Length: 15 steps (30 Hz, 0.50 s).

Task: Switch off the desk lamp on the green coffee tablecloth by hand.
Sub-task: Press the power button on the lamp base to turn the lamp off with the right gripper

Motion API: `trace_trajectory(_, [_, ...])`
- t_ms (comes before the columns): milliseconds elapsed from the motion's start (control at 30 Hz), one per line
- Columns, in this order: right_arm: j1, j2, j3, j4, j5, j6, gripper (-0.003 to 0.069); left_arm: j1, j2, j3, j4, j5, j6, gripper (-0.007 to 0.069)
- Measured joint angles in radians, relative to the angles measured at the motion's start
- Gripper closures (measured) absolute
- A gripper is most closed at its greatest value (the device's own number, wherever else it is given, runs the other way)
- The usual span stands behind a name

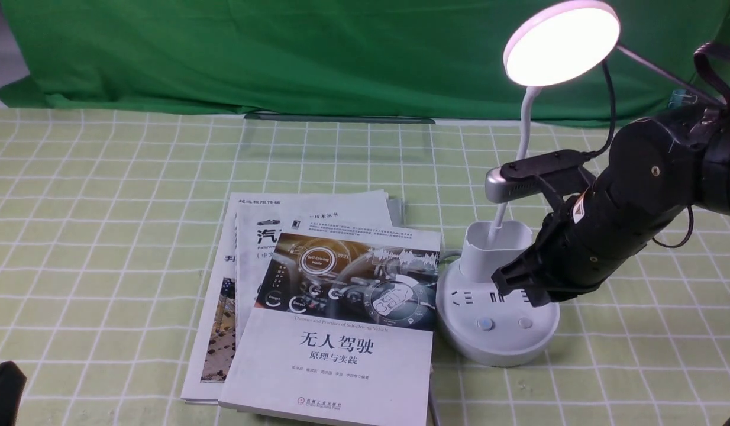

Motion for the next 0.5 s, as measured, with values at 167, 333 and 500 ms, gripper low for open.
trace_trajectory(167, [0.000,0.082,0.000,0.003,-0.008,0.000,0.0613,0.000,0.000,0.000,0.000,0.000,0.000,0.0214])
trace_trajectory(333, [0.000,0.100,-0.012,0.008,-0.018,0.000,0.0613,0.000,0.000,0.000,0.000,0.000,-0.001,0.0214])
trace_trajectory(500, [0.000,0.079,-0.009,-0.005,-0.015,0.000,0.0612,0.000,0.000,0.000,0.000,0.000,-0.001,0.0214])
